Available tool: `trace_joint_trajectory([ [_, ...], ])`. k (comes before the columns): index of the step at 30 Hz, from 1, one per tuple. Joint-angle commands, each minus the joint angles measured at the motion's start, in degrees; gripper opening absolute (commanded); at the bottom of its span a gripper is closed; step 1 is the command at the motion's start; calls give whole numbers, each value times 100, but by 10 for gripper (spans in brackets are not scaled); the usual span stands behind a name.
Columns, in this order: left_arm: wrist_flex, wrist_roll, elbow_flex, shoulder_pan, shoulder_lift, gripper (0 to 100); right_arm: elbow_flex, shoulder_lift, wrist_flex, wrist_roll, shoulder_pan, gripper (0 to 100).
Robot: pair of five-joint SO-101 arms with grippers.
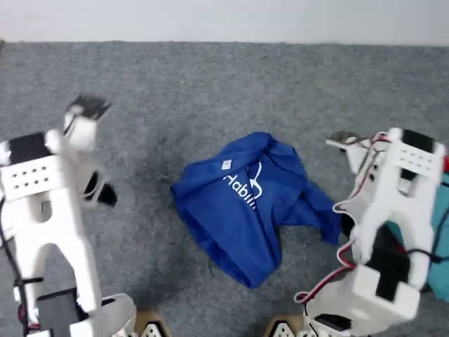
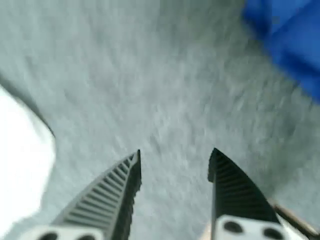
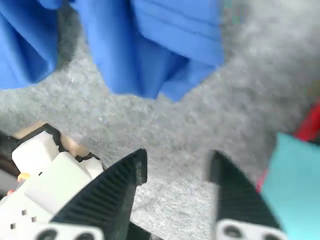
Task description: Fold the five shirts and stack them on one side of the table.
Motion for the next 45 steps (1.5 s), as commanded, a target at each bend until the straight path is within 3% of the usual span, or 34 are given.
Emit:
trace_joint_trajectory([
  [1, -607, 510, -479, 862, -35, 208, 35, -558, 224, 62, 145, 406],
  [4, -1037, 1037, -523, 1257, 712, 209, 26, -690, 224, 44, 145, 455],
  [8, -1011, 1152, -1068, 1530, 2136, 210, 26, -716, 224, 44, 171, 455],
  [16, 229, 1143, -4224, 2119, 4835, 210, 26, -673, 215, 44, 145, 456],
  [21, 202, 1152, -5121, 2303, 5899, 208, 18, -673, 215, 44, 145, 456],
  [30, 193, 1143, -4804, 2919, 6356, 194, 9, -673, 207, 44, 145, 456],
  [34, 185, 1143, -4804, 3121, 6444, 29, 18, -673, 207, 44, 145, 456],
  [36, 185, 1143, -4804, 3130, 6453, 18, 18, -673, 207, 44, 145, 456],
  [40, 185, 1152, -5024, 2857, 6365, 12, 26, -673, 207, 35, 145, 456],
  [45, 176, 1152, -6264, 1881, 6119, 12, 26, -673, 207, 35, 145, 456],
])
